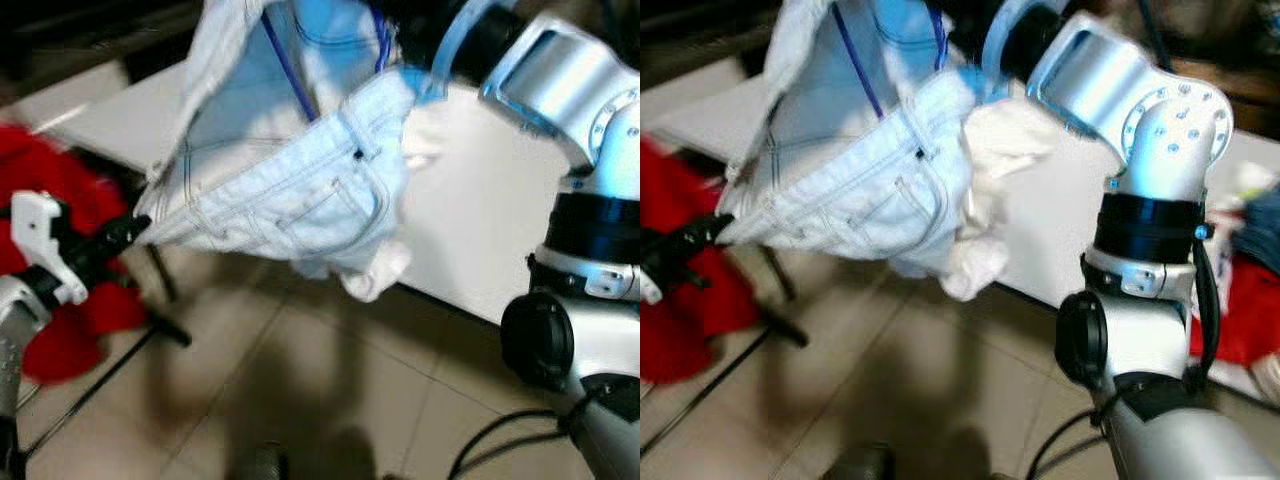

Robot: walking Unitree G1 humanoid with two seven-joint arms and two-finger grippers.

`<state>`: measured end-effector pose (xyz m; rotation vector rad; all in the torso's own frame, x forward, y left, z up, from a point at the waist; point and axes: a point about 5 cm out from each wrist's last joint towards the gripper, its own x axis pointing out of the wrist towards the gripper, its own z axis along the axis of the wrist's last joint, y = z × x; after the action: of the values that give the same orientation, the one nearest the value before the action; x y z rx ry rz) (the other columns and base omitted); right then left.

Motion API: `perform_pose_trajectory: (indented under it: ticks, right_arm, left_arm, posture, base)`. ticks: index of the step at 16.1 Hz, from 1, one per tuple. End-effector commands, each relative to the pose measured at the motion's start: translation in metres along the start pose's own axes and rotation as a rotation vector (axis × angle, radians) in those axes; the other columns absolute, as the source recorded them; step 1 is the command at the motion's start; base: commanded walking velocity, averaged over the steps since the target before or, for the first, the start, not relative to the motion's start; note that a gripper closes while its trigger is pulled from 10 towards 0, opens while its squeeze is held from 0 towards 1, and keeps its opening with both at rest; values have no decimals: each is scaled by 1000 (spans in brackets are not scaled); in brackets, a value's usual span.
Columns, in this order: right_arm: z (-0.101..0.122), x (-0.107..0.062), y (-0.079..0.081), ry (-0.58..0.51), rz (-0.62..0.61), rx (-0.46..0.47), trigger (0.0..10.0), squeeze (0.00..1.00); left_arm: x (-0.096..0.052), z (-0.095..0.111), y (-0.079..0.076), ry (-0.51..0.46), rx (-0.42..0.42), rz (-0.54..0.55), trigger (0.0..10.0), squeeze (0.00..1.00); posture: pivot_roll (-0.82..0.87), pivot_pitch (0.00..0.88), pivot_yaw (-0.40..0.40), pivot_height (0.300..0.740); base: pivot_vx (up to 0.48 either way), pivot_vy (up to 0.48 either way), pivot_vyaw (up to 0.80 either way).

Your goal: Hang hanger

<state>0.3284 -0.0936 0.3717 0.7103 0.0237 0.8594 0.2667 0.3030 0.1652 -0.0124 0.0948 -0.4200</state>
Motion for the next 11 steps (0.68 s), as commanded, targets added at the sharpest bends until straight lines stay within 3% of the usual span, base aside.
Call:
perform_pose_trajectory:
  ticks: [1,3,5,8,11]
  right_arm:
    - [39,-12,22,-211,110,-13,10000,0]
    - [35,-9,21,-202,116,3,10000,0]
    - [23,-7,11,-181,92,44,10000,0]
    - [-6,-9,-9,-131,24,102,10000,0]
    - [-39,-15,-30,-54,-76,101,10000,0]
  left_arm:
    - [-22,-25,19,123,-74,150,0,0]
    - [-28,-36,19,182,-85,172,0,0]
    - [-26,-56,10,277,-45,159,0,0]
    - [-25,-76,0,366,-24,171,0,0]
    - [-36,-97,4,464,-3,254,0,0]
  posture:
    - [72,0,-40,723]
    - [77,0,-44,723]
    - [73,0,-40,723]
    - [65,0,-24,723]
    - [60,0,-11,723]
  base:
    - [0,0,800]
    - [0,0,800]
    - [0,0,800]
    - [0,0,800]
    - [0,0,800]
